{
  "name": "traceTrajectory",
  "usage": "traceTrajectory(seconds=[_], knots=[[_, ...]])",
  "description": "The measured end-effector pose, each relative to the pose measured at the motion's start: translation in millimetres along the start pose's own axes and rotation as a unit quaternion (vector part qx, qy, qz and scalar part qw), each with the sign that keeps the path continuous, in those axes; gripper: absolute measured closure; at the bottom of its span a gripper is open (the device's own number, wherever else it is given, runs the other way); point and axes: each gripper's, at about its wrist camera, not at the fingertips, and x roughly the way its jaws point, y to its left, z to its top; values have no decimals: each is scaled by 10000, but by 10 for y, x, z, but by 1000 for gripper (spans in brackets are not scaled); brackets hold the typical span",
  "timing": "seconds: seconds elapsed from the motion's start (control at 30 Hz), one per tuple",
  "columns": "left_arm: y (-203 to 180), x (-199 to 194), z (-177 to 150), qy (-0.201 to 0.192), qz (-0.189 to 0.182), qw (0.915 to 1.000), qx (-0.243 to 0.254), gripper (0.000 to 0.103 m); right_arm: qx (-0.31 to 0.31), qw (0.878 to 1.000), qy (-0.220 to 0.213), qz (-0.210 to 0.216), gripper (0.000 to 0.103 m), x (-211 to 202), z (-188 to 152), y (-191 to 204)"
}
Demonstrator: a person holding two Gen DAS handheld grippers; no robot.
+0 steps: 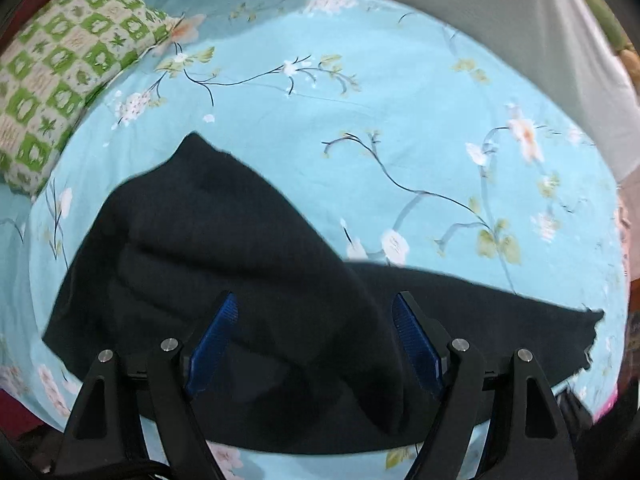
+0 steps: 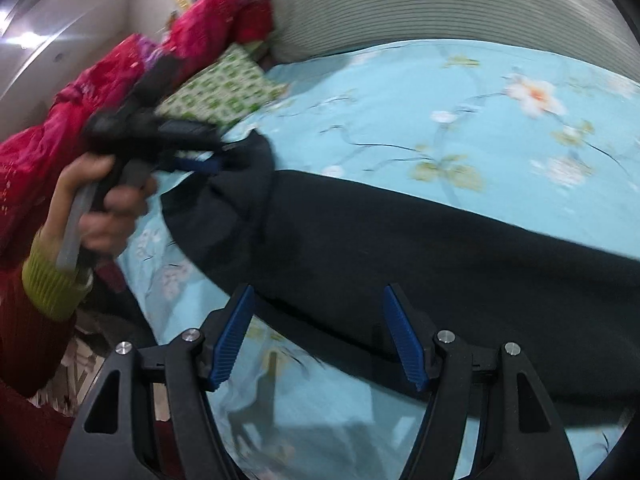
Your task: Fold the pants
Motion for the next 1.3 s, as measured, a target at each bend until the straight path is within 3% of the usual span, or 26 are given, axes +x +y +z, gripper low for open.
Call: traceTrajectory(seconds=[0.17, 0.33, 0.4, 0.43, 0.5, 0.53, 0.6, 0.73, 0.83, 1.17, 1.3], knots=[[-148, 233, 319, 138, 736, 9967, 322, 23, -207, 9989, 93, 411, 36, 362, 243, 240], [-153, 522, 356, 392, 1200, 9904, 566, 24, -372, 9970, 400, 544, 36, 852, 406, 418], [-135, 589, 314, 412, 1289, 9885, 673, 38, -454, 9965, 490, 503, 39, 1007, 439, 453], [-115, 599, 294, 390, 1276, 9887, 689, 45, -514, 9962, 525, 463, 48, 1068, 444, 479], [-27, 577, 241, 330, 1127, 9910, 640, 78, -618, 9960, 589, 258, 64, 1159, 440, 511], [12, 543, 228, 276, 1064, 9922, 581, 83, -638, 9961, 588, 189, 75, 1170, 437, 513], [138, 400, 167, 26, 809, 9959, 395, 93, -640, 9966, 495, 127, 86, 1135, 439, 501], [365, 42, -34, -592, 188, 9981, 2, 98, -575, 9974, 292, 320, 98, 963, 439, 472], [513, -176, -240, -988, -97, 9946, -293, 99, -742, 9965, 208, 316, 98, 913, 429, 558], [1092, -621, -1119, -1885, -921, 9694, -1274, 99, -1497, 9874, 357, 365, 99, 865, 283, 959], [1281, -527, -1314, -1897, -1128, 9634, -1521, 99, -1716, 9836, 490, 272, 99, 924, 183, 1069]])
